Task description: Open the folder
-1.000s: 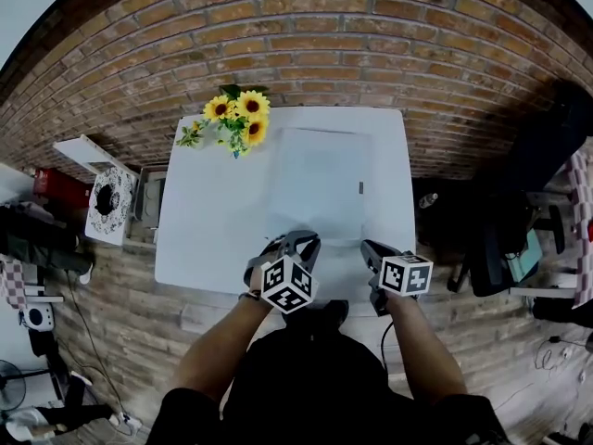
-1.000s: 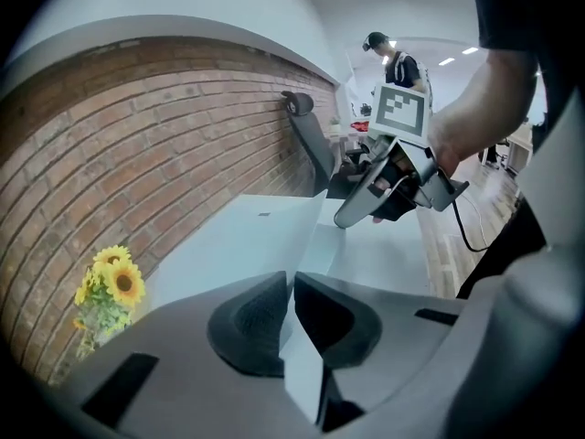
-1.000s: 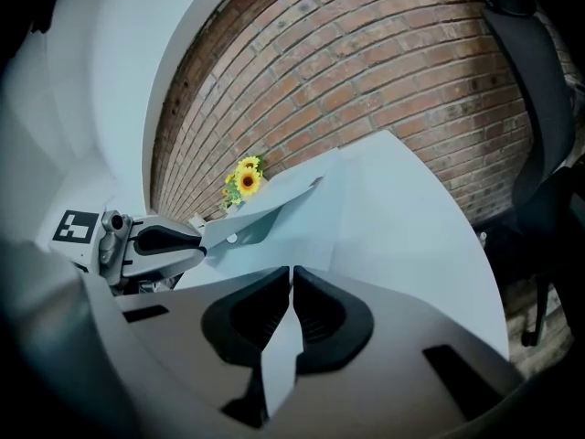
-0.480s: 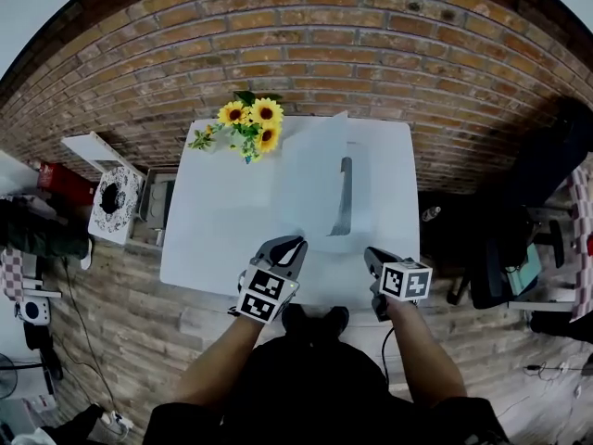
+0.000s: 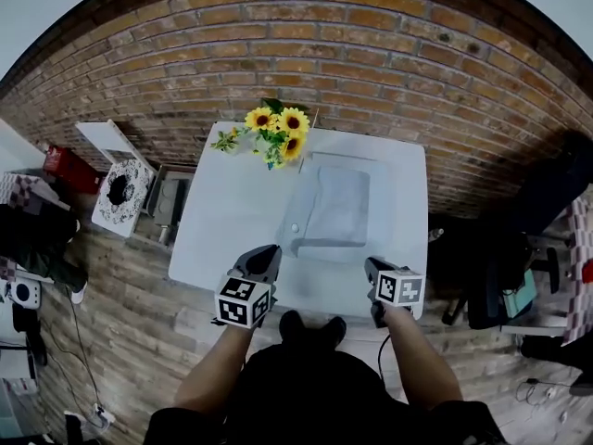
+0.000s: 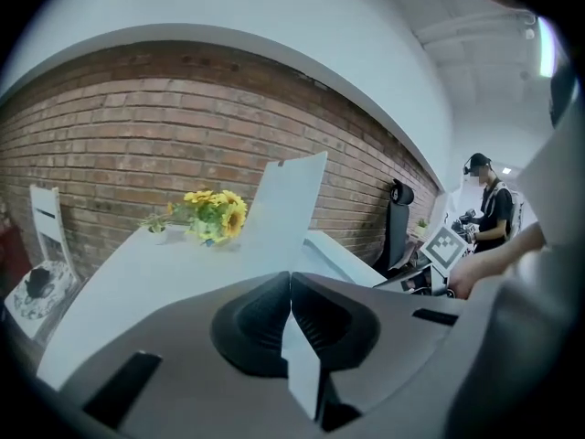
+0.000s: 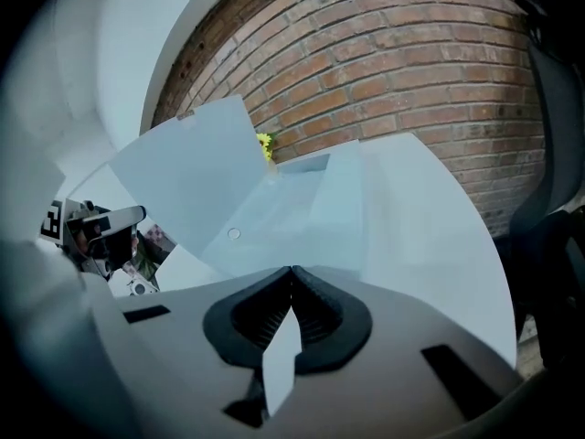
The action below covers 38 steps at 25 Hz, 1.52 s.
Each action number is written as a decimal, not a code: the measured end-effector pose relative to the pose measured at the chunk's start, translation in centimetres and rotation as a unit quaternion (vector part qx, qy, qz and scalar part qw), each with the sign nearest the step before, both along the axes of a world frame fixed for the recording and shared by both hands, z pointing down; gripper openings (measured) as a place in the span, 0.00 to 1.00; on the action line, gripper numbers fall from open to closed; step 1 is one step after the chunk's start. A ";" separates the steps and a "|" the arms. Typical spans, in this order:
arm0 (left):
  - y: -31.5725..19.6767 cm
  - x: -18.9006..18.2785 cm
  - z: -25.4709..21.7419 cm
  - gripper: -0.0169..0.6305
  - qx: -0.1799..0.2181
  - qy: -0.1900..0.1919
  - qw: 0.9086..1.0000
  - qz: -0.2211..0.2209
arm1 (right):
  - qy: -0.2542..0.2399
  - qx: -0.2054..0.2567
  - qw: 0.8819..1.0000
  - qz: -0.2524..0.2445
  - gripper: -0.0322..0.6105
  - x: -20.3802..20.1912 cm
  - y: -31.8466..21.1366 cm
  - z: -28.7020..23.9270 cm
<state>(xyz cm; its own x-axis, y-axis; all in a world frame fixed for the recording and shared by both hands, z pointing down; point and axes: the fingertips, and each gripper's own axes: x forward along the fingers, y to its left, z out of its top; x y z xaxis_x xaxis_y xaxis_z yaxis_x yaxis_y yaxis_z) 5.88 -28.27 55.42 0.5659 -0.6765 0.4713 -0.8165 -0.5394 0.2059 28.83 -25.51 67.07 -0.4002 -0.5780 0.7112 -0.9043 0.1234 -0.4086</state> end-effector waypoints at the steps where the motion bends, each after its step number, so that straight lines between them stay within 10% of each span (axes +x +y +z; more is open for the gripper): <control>1: 0.0 -0.7 0.2 0.06 -0.001 0.000 1.000 -0.006 | 0.003 0.000 1.000 0.002 0.07 0.0 0.0 0.0; 38: -2.4 -12.2 8.4 0.06 -0.059 -0.035 0.994 -0.090 | 0.068 -0.014 0.997 0.028 0.08 0.2 -0.9 -0.3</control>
